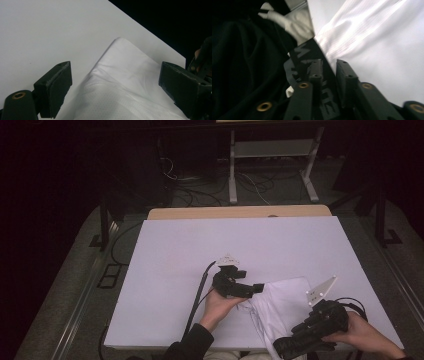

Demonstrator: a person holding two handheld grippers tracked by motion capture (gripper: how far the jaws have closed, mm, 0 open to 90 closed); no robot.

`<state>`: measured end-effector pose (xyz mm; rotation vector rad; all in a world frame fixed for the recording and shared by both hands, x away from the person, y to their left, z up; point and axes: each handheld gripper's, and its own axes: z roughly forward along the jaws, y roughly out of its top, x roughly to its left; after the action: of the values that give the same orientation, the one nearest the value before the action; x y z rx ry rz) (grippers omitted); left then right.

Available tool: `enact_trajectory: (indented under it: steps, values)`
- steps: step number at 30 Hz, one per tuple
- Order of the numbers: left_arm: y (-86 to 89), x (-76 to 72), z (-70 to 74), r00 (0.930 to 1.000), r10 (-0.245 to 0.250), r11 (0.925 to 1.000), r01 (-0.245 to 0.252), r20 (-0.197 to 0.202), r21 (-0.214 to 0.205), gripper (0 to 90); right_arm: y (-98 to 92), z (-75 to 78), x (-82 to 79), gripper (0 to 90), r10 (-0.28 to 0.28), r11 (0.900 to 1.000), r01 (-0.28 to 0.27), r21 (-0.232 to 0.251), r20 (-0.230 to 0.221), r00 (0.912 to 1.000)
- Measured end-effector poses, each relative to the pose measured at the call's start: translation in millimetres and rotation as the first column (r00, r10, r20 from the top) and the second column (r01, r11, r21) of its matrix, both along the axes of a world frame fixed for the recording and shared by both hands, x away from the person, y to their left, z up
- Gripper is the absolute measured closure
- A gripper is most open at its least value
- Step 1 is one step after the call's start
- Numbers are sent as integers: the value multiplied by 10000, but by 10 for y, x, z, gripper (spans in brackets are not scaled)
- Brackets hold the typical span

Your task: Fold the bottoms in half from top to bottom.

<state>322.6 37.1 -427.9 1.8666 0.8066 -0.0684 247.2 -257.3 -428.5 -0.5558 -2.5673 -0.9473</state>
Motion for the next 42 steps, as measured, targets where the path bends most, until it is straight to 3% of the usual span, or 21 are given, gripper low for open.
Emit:
enact_trajectory:
  steps: [8, 10, 14, 19, 33, 42]
  values:
    - [26, 9, 8, 10000, -84, 10000, 84, -18, 26, 91, -148, 173, 75, 512, -978, 9946, 943, 441, 829, 9918]
    - [30, 10, 8, 10000, -90, 10000, 90, -12, 31, 89, -174, 196, 98, 431, -1262, 9916, 1219, 435, 1146, 9854]
    - [30, 10, 6, 9999, -122, 9999, 122, -61, 57, 81, -249, 240, 165, 297, -1721, 9838, 1641, 729, 1220, 9775]
    - [37, 17, -8, 9999, -91, 9999, 92, -130, 79, 79, -317, 261, 254, 150, -2382, 9704, 2285, 784, 1519, 9593]
    - [98, 46, -61, 9994, 50, 9996, -40, -345, 291, 79, -530, 233, 618, 104, -3541, 9339, 3377, 1176, 1718, 9193]
    - [121, 55, -135, 9987, 45, 9989, -22, -501, 462, 85, -621, 174, 795, 138, -4060, 9138, 3926, 1041, 2034, 8910]
